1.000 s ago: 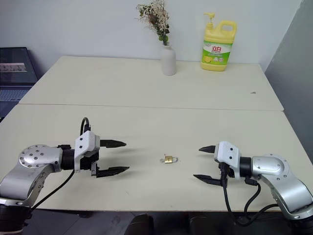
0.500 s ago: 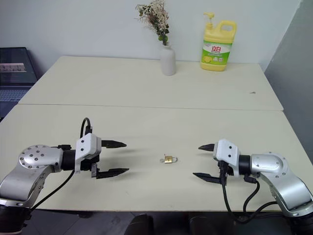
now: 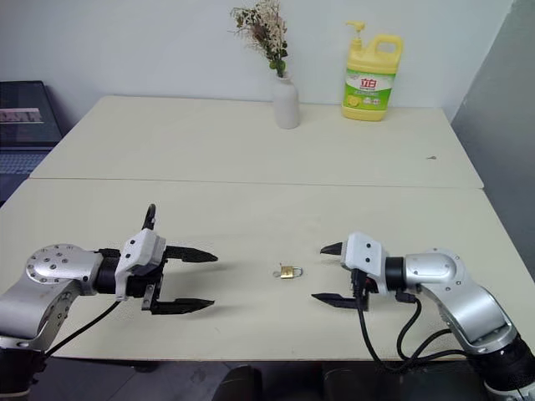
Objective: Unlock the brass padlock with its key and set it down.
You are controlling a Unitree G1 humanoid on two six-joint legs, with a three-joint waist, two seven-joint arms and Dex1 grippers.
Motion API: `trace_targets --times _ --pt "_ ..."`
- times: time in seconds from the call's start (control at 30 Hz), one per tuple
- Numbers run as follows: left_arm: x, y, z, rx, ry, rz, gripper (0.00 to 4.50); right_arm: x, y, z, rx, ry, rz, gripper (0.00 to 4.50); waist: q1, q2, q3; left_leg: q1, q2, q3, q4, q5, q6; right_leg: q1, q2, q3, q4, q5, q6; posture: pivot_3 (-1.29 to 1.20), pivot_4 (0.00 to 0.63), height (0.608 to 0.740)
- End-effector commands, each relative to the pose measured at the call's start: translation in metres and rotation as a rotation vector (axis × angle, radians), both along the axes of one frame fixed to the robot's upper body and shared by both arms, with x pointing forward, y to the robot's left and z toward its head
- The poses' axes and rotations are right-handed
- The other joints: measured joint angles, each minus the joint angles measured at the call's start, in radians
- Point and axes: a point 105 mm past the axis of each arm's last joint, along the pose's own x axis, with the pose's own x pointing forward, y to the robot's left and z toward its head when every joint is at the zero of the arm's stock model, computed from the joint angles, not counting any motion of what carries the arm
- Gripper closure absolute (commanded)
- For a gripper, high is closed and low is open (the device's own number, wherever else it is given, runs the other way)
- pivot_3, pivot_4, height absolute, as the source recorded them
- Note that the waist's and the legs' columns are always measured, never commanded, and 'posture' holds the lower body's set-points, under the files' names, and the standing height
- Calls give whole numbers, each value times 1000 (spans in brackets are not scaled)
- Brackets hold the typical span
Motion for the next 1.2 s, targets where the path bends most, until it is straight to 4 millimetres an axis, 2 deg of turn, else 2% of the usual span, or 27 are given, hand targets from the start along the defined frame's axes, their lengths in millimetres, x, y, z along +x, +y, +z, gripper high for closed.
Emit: trace_targets --times 0.03,0.17,0.4,0.7,1.03,1.13,1.2 --pt "-4 -1 -3 38 -8 -48 0 7 14 0 -14 -14 1 23 -1 0 0 0 0 0 0 0 0 0 0 0 0 0 0 0 150 740" --pt "-5 -1 -10 66 -6 -65 0 16 30 -12 -57 0 15 23 -1 0 0 0 0 0 0 0 0 -1 0 0 0 0 0 0 150 740" --pt "-3 -5 -10 63 -23 -80 0 34 49 -28 -114 17 9 23 0 0 0 -1 0 1 0 0 0 -2 0 0 0 0 0 0 150 740" --pt "-4 -6 -13 59 -21 -89 0 43 50 -45 -172 69 -6 23 0 0 0 -2 0 1 0 0 0 -3 0 0 0 0 -1 0 150 740" --pt "-3 -7 -16 63 -20 -98 0 46 56 -51 -169 77 -19 23 -2 0 0 -1 1 1 0 0 0 -3 0 0 1 0 -1 0 150 740" --pt "-3 -7 -16 63 -20 -102 0 46 55 -54 -179 79 -26 607 -3 0 0 -1 1 1 0 0 0 -3 1 0 1 0 -1 0 150 740" --pt "-3 -6 -16 65 -20 -102 0 46 56 -56 -178 86 -26 1256 -2 0 0 -1 1 1 0 0 0 -3 0 0 1 0 -1 0 150 740"
